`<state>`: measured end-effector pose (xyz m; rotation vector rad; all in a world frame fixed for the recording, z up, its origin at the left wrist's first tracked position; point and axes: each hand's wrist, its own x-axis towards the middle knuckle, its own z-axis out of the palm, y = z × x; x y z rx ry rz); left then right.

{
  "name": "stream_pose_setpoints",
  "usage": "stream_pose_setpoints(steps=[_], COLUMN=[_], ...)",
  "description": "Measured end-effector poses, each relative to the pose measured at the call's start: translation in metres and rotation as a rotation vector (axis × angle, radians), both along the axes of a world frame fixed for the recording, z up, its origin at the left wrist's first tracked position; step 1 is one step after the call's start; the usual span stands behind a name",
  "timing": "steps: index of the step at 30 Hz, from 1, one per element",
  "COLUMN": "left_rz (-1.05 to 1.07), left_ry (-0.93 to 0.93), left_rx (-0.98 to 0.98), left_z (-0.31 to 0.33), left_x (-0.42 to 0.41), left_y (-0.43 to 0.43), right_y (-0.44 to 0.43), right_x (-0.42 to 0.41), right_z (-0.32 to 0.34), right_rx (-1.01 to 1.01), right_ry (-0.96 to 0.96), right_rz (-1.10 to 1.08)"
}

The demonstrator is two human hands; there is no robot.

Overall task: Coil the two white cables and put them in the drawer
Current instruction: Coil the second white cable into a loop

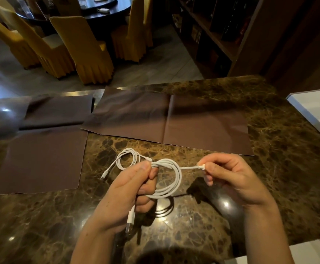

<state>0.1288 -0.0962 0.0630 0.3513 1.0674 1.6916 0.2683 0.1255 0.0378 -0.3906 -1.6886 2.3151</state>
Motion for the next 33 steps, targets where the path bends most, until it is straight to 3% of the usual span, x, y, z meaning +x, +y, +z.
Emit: stream_pose_setpoints(steps=[5,7,16,25,33], left_rz=[0.06,0.053,0.173,0.351,0.282], left_ry=[0.219,0.254,0.409,0.711,1.275], left_rx=[-0.105,-0.119,-0.229,-0.519,-0.864], left_z=[-0.004,-0.006,-0.025,-0.046,-0.067], left_x=[-0.004,-0.005,-0.012,-0.049,-0.102], left_y=[0.001,0.001,-0.007,-0.025,-0.006], right_y=[-0.01,-0.021,-0.052,-0.055,-0.052], right_x=[-0.017,-0.028,-0.052,-0.065,-0.067], right_z=[0.006,0.008,-0.007,-0.035,-0.042], right_rx=[0.291,0.316,0.258,0.072,-0.014], right_ry=[-0.046,-0.035,-0.1,-0.16,-0.203], right_rz=[0.18,0.249,0.146,-0.023,-0.045])
